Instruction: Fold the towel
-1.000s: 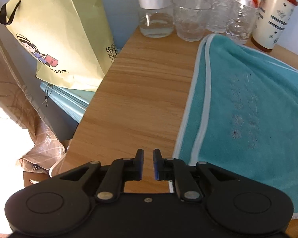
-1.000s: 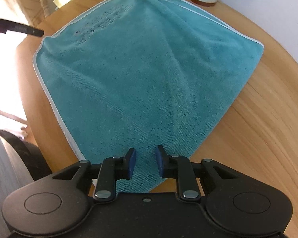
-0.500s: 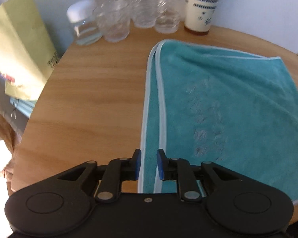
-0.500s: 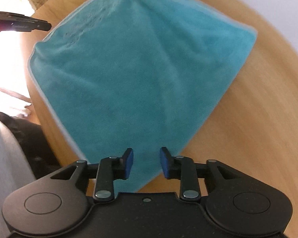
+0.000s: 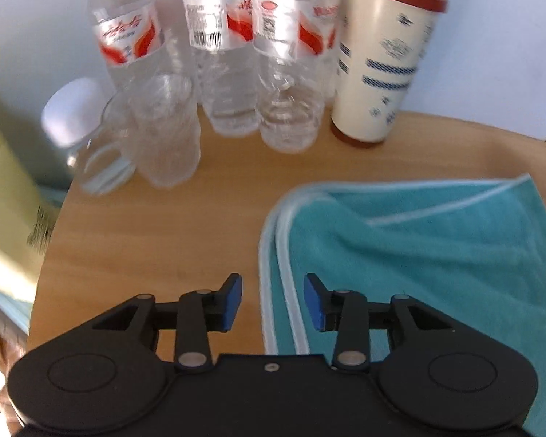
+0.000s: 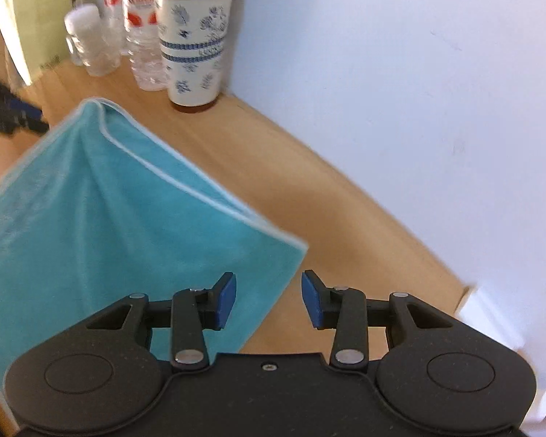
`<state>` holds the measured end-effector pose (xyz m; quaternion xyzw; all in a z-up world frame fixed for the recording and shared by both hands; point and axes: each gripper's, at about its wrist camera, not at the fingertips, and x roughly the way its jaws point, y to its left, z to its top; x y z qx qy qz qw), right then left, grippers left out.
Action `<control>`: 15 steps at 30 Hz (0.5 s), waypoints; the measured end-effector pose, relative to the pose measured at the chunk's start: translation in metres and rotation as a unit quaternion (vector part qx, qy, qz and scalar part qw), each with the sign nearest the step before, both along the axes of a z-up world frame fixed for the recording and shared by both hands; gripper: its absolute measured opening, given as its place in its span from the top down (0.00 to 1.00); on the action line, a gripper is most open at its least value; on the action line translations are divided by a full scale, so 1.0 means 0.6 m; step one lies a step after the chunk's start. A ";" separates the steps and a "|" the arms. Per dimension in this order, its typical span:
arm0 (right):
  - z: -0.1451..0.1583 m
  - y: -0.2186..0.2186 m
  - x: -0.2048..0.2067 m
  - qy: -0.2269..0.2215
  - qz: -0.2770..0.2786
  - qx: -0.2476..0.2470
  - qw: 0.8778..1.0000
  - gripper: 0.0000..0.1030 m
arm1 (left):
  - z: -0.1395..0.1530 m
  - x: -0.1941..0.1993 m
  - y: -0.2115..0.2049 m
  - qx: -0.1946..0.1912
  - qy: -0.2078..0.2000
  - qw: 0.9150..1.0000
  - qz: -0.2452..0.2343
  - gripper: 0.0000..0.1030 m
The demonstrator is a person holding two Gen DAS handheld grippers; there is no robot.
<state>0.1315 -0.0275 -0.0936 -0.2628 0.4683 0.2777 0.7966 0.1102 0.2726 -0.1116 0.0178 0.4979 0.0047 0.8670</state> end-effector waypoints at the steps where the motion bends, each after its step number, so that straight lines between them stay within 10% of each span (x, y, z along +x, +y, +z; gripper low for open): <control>1: -0.001 0.004 0.008 0.002 0.004 -0.003 1.000 0.56 | -0.002 0.010 0.002 -0.004 0.003 1.000 -0.009 0.62; 15: -0.055 0.046 0.065 0.022 0.120 -0.071 0.990 0.56 | -0.043 0.086 -0.027 0.002 0.013 0.996 -0.089 0.60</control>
